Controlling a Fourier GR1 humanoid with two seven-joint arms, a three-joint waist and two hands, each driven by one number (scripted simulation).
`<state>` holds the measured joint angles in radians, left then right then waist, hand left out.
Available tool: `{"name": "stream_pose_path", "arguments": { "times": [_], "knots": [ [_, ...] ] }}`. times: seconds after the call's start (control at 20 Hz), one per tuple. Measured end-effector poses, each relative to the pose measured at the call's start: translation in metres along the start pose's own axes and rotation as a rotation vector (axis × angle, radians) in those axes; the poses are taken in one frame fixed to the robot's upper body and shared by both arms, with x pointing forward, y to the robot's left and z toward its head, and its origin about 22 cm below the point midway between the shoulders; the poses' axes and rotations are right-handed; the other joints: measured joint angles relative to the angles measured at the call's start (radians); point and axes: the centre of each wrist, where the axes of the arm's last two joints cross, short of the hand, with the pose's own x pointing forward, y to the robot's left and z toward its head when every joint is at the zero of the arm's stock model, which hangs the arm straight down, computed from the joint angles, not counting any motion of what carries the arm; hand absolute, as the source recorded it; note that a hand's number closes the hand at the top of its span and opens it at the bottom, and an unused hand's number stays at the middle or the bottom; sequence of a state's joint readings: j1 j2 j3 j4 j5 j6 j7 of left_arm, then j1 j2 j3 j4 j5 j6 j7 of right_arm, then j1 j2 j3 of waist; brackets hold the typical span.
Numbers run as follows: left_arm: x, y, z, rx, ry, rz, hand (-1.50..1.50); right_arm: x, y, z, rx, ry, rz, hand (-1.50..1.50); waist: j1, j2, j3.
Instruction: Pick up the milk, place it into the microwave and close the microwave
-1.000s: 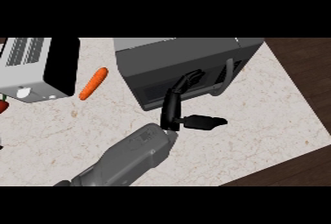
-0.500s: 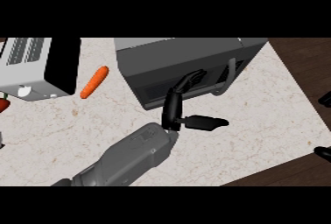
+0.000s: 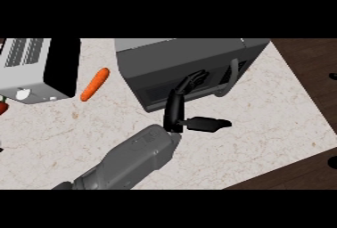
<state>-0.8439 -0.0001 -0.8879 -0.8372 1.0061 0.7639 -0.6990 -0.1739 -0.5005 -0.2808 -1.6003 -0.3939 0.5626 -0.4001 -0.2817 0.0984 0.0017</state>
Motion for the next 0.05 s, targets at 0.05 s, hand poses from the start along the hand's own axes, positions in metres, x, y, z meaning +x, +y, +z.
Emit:
{"name": "stream_pose_path", "arguments": {
  "times": [0.05],
  "knots": [
    [-0.0001,0.0001,0.0,0.001,-0.001,0.002,-1.5,0.0002,-0.0029,-0.0003,-0.002,0.001,-0.005,-1.5,0.0,0.0,0.0]
  ]
}}
